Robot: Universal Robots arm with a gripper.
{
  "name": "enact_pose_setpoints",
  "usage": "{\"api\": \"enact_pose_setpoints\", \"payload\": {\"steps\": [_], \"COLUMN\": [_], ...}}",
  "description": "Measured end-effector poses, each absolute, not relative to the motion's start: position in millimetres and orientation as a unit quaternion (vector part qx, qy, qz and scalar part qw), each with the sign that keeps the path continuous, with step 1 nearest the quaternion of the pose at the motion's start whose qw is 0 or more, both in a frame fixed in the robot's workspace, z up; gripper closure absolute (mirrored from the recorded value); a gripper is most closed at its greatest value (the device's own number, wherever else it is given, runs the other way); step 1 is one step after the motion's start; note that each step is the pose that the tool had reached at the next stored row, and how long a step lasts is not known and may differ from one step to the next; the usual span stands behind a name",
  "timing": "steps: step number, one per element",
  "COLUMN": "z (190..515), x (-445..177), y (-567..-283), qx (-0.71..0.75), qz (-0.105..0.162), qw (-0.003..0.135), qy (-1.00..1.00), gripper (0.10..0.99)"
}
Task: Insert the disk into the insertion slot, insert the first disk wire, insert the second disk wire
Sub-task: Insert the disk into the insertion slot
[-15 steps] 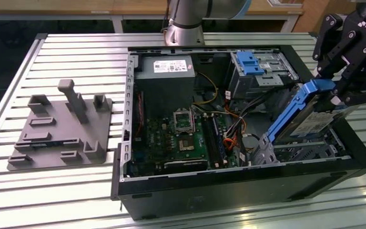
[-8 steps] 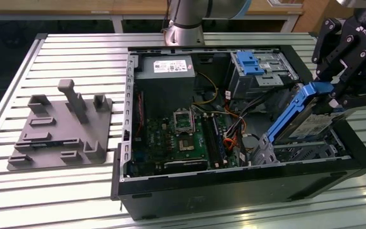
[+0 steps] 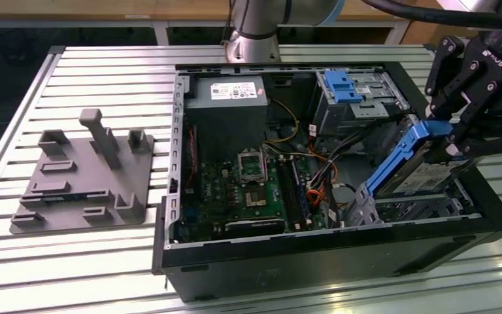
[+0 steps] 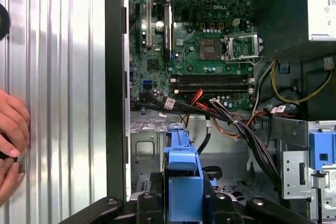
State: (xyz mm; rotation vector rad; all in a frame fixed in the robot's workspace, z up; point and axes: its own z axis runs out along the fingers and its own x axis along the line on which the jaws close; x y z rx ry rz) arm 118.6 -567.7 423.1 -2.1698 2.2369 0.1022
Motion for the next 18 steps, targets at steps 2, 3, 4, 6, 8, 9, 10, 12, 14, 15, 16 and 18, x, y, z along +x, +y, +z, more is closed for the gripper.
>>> {"api": "enact_pose_setpoints", "payload": {"steps": [2, 3, 4, 6, 8, 9, 10, 12, 14, 15, 16, 18], "z": [420, 418, 416, 413, 409, 407, 405, 402, 402, 402, 402, 402], "x": [120, 120, 121, 121, 122, 122, 122, 122, 122, 122, 122, 122], "y": [-568, -568, -569, -569, -569, -570, -570, -570, -570, -570, -570, -570], "qx": [-0.695, -0.695, -0.694, -0.694, -0.694, -0.694, -0.694, -0.694, -0.694, -0.694, -0.694, -0.694], "qz": [0.033, 0.033, 0.033, 0.033, 0.033, 0.033, 0.033, 0.033, 0.033, 0.033, 0.033, 0.033], "qw": [0.012, 0.012, 0.012, 0.012, 0.012, 0.012, 0.012, 0.012, 0.012, 0.012, 0.012, 0.012], "qy": [0.718, 0.719, 0.719, 0.719, 0.719, 0.719, 0.719, 0.719, 0.719, 0.719, 0.719, 0.719], "gripper": [0.722, 0.722, 0.722, 0.722, 0.722, 0.722, 0.71, 0.655, 0.537, 0.537, 0.471, 0.471]}}
